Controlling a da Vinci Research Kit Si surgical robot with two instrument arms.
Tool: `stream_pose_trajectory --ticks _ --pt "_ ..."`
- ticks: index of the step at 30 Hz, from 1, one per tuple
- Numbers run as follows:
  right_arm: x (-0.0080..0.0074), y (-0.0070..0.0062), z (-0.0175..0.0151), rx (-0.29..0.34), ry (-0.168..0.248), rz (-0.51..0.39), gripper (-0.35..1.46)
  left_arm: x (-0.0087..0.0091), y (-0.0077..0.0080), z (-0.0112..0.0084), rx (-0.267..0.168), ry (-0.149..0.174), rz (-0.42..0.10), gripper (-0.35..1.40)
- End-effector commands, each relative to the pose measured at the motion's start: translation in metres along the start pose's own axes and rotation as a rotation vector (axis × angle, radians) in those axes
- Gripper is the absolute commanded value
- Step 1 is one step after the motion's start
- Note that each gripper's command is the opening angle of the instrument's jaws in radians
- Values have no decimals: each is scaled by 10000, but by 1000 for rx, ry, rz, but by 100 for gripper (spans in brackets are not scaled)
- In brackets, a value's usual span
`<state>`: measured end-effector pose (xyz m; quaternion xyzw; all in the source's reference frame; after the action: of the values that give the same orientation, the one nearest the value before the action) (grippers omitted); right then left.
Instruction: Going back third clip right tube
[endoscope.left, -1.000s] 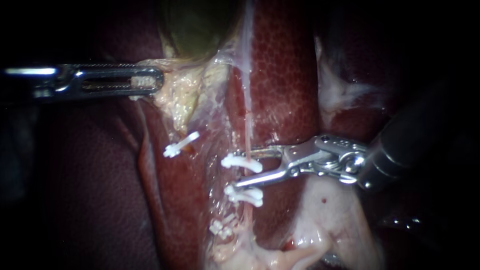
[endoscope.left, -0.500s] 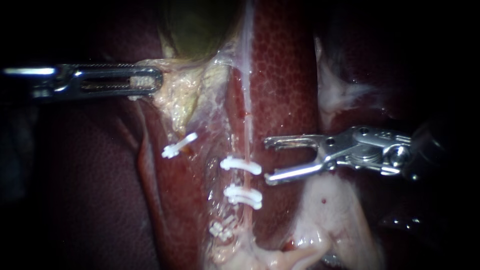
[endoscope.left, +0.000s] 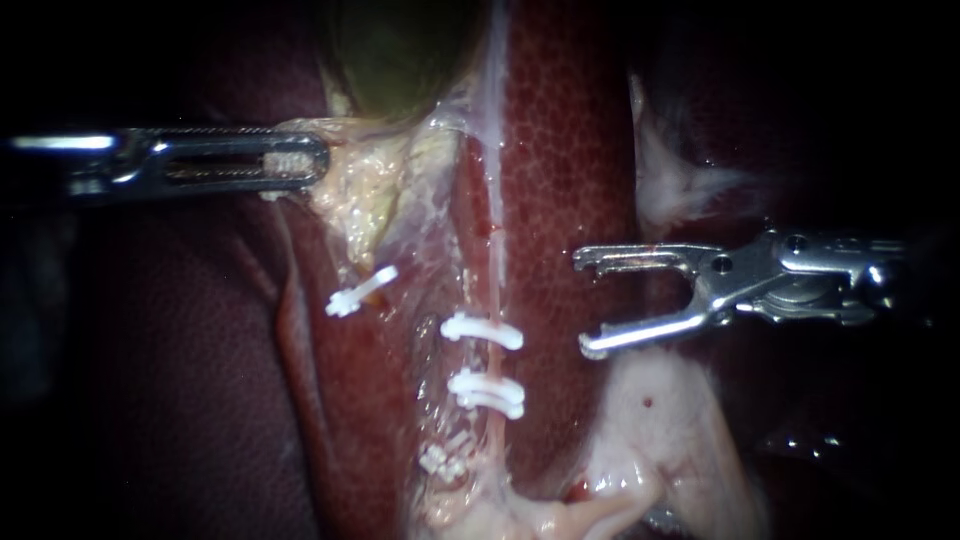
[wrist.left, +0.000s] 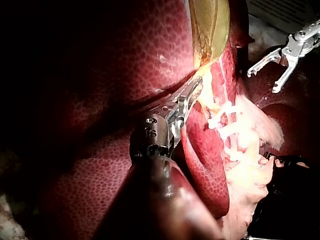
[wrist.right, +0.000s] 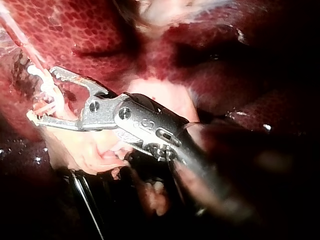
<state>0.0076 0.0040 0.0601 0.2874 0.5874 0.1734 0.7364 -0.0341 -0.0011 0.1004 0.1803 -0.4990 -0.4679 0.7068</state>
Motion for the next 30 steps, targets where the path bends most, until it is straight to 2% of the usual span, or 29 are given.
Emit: stream_pose_trajectory --ticks 1,8,16,30 --pt "-1 1 0 0 0 -1 60 3 1 2 1 -3 2 -23" --pt "-1 1 0 1 0 -1 60 20 4 20 0 18 20 -23" --pt "-1 1 1 0 9 0 60 43 -2 48 12 50 11 -23" --pt "1 0 2 0 11 -17 60 49 -2 60 15 57 9 -23"
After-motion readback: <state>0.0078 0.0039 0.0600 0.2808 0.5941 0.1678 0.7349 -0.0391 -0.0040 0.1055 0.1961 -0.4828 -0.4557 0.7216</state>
